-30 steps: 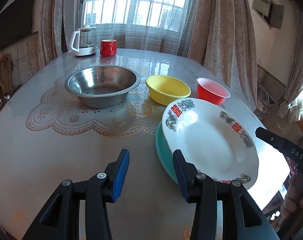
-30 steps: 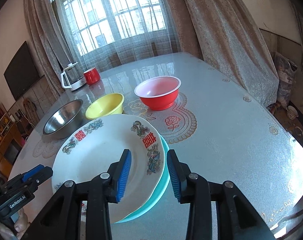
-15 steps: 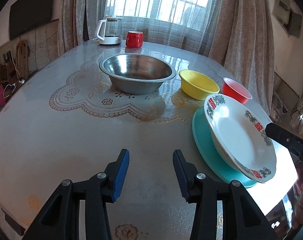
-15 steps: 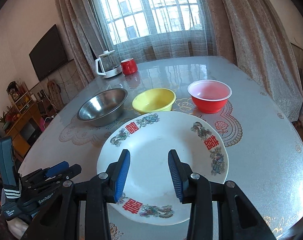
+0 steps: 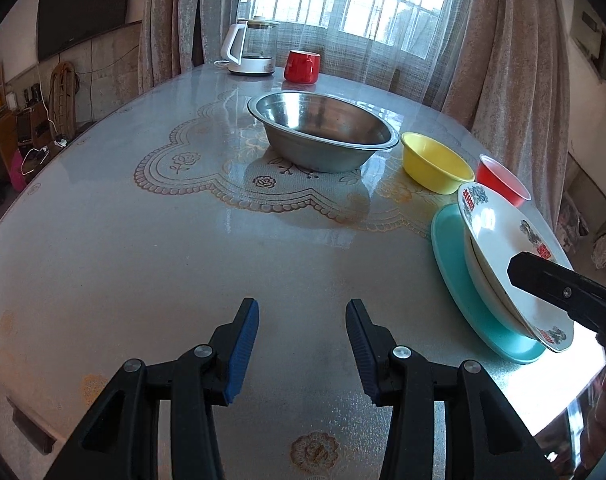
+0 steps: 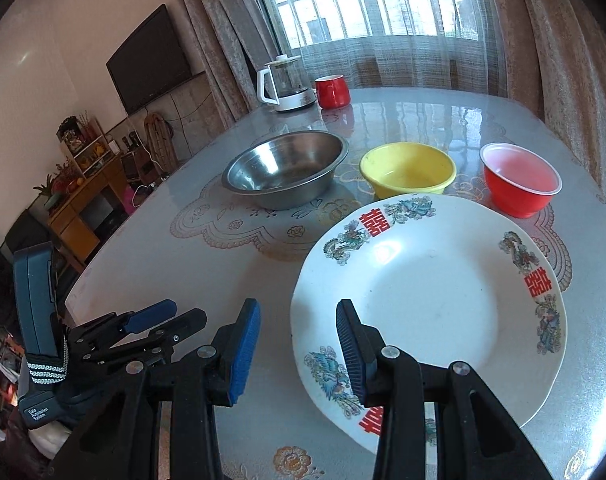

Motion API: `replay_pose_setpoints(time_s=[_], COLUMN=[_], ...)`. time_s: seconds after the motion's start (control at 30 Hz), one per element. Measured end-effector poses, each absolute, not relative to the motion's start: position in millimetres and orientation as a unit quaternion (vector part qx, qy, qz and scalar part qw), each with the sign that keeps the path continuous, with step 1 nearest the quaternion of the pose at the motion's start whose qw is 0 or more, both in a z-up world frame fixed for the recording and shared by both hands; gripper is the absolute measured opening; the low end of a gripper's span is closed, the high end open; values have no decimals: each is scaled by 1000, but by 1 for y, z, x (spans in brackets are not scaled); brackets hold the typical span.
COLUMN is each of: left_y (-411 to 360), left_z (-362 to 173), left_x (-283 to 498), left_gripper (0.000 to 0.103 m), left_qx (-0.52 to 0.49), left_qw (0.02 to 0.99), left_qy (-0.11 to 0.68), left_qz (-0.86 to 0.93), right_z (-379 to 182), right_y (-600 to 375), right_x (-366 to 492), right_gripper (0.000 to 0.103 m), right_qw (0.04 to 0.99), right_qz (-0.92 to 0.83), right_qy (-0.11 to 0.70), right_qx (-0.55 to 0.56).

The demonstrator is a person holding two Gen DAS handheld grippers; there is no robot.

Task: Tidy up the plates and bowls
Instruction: 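Move the right tool to the rim of the steel basin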

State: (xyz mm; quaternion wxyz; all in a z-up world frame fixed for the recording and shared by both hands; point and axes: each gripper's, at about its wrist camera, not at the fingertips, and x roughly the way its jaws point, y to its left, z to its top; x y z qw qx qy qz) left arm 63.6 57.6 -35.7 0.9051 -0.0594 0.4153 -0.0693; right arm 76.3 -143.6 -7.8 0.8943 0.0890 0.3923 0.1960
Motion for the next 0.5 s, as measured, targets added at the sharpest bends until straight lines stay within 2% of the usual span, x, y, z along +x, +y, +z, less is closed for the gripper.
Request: replay_pose_setpoints(time_s=[0.2, 0.5], left_y=[75, 84], left_z=[-34, -2], left_x=[82, 129], left_gripper=[46, 46], left_qx=[-77, -79], left_qw=[900, 917], left_qy=[426, 386], left_qz=[-43, -57], right_z=[-7, -2], right_y=[-138, -128], right_x=[103, 175], right_gripper=[40, 40], right_qw=[875, 862], right_qz=[220, 202], right_qy=[412, 437], right_qx=[129, 159])
